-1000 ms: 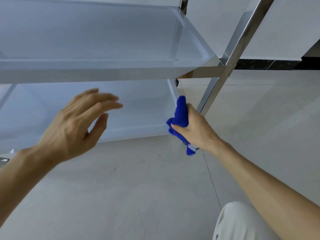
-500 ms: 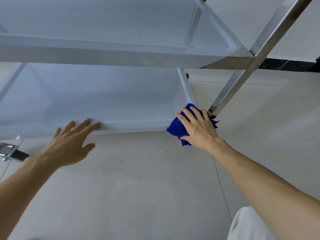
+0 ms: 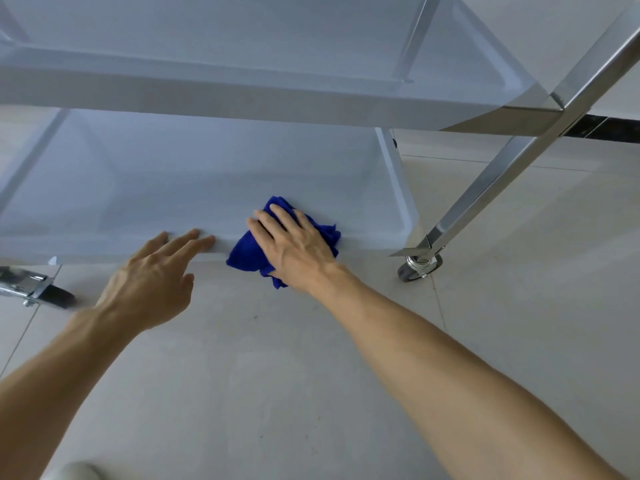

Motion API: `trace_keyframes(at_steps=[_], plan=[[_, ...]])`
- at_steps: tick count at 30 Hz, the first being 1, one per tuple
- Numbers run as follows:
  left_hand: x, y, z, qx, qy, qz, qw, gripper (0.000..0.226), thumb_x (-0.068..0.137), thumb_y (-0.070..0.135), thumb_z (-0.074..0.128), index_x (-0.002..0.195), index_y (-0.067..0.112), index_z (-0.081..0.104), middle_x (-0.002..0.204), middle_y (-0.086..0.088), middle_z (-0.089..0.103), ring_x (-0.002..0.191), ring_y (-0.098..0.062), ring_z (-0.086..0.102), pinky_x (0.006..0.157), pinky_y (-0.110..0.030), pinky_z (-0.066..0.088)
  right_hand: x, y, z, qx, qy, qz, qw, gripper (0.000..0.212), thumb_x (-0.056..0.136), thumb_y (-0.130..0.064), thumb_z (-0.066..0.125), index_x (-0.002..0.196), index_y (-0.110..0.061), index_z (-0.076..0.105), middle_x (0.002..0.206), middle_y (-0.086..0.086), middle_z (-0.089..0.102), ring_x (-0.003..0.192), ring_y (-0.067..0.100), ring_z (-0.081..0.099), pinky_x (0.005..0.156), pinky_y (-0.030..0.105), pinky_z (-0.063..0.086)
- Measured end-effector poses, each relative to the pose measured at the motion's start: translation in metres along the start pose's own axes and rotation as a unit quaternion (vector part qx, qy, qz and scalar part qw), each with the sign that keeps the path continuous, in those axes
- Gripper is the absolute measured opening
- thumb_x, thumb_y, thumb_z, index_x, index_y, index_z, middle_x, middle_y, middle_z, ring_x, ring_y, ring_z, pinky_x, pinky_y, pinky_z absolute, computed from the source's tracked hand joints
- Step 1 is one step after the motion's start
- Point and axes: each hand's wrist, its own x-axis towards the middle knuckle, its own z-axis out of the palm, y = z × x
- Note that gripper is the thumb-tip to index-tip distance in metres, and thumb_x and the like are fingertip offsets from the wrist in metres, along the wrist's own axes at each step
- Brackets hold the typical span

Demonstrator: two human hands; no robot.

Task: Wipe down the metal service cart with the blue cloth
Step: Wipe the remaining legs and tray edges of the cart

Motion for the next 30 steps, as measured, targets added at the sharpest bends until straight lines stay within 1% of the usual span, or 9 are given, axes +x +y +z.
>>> trace_keyframes(at_steps=[3, 6, 9, 13, 19, 22, 25, 28, 30], plan=[[-0.001, 0.0, -0.001, -0.006, 0.007, 0.007, 1.0, 0.069, 0.096, 0.021, 0.053, 0.153, 0.044, 0.022, 0.161, 0.018, 0.021, 0.15, -0.023, 0.021, 0.116, -0.043, 0.035, -0.033, 0.054, 0.001, -0.005, -0.016, -0.01, 1.0, 0.098, 0.076, -0.041, 0.077, 0.155, -0.015, 0.024, 0.162, 0.003, 0.024, 0.15, 0.029, 0.018, 0.119, 0.044, 0.022], [0.0, 0.001, -0.002, -0.011, 0.008, 0.02, 1.0, 0.069, 0.095, 0.021, 0.054, 0.153, 0.045, 0.023, 0.161, 0.018, 0.023, 0.149, -0.023, 0.023, 0.115, -0.043, 0.036, -0.083, 0.12, 0.001, -0.026, -0.059, 0.046, 0.997, 0.107, 0.072, -0.041, 0.083, 0.156, -0.015, 0.022, 0.163, 0.006, 0.023, 0.151, 0.03, 0.018, 0.12, 0.046, 0.023], [-0.001, 0.003, 0.0, -0.023, 0.011, 0.023, 0.999, 0.069, 0.095, 0.022, 0.055, 0.152, 0.045, 0.024, 0.16, 0.02, 0.024, 0.149, -0.022, 0.023, 0.113, -0.042, 0.038, -0.109, 0.148, 0.002, -0.031, -0.08, 0.09, 0.992, 0.102, 0.078, -0.038, 0.081, 0.156, -0.01, 0.022, 0.163, 0.009, 0.024, 0.152, 0.031, 0.018, 0.12, 0.05, 0.025], [0.001, 0.009, 0.003, -0.034, 0.02, 0.018, 0.999, 0.067, 0.095, 0.024, 0.056, 0.152, 0.043, 0.027, 0.16, 0.019, 0.025, 0.149, -0.023, 0.023, 0.114, -0.042, 0.037, -0.086, 0.122, 0.001, -0.036, -0.084, 0.108, 0.99, 0.099, 0.081, -0.044, 0.075, 0.154, -0.005, 0.022, 0.163, 0.012, 0.022, 0.152, 0.032, 0.014, 0.122, 0.047, 0.019], [0.003, 0.007, 0.005, -0.029, 0.018, 0.015, 0.999, 0.067, 0.095, 0.024, 0.056, 0.153, 0.041, 0.027, 0.16, 0.018, 0.025, 0.149, -0.024, 0.023, 0.114, -0.042, 0.035, -0.018, 0.033, -0.009, -0.004, -0.051, 0.046, 0.998, 0.099, 0.083, -0.041, 0.073, 0.153, -0.002, 0.016, 0.162, 0.014, 0.017, 0.152, 0.033, 0.011, 0.122, 0.049, 0.015], [0.001, 0.007, 0.007, -0.047, 0.032, 0.015, 0.998, 0.067, 0.093, 0.015, 0.057, 0.152, 0.033, 0.032, 0.16, 0.012, 0.03, 0.148, -0.025, 0.024, 0.115, -0.042, 0.032, 0.008, -0.005, -0.009, 0.019, -0.039, 0.038, 0.998, 0.1, 0.083, -0.038, 0.075, 0.153, -0.001, 0.015, 0.162, 0.014, 0.017, 0.152, 0.033, 0.009, 0.123, 0.049, 0.014], [-0.006, 0.012, 0.009, -0.068, 0.108, 0.078, 0.989, 0.065, 0.084, -0.001, 0.06, 0.145, 0.02, 0.045, 0.15, 0.0, 0.047, 0.139, -0.027, 0.042, 0.112, -0.043, 0.034, 0.017, -0.012, -0.007, 0.047, -0.037, 0.026, 0.998, 0.104, 0.083, -0.04, 0.076, 0.155, -0.002, 0.011, 0.164, 0.012, 0.014, 0.153, 0.029, 0.006, 0.125, 0.045, 0.01], [-0.015, 0.019, 0.02, -0.009, 0.107, 0.171, 0.979, 0.076, 0.082, -0.002, 0.059, 0.151, 0.022, 0.038, 0.154, 0.004, 0.043, 0.14, -0.026, 0.043, 0.114, -0.05, 0.034, 0.015, -0.002, -0.008, 0.087, -0.049, -0.005, 0.995, 0.11, 0.081, -0.043, 0.076, 0.157, -0.004, 0.006, 0.166, 0.009, 0.008, 0.154, 0.024, -0.001, 0.125, 0.041, 0.007], [-0.014, 0.022, 0.02, 0.02, 0.097, 0.178, 0.979, 0.077, 0.083, 0.0, 0.058, 0.152, 0.024, 0.036, 0.155, 0.007, 0.041, 0.141, -0.024, 0.042, 0.115, -0.052, 0.032, 0.008, 0.012, -0.011, 0.094, -0.046, -0.024, 0.994, 0.116, 0.076, -0.052, 0.075, 0.158, -0.006, 0.006, 0.167, 0.006, 0.005, 0.154, 0.021, -0.003, 0.125, 0.042, 0.006]])
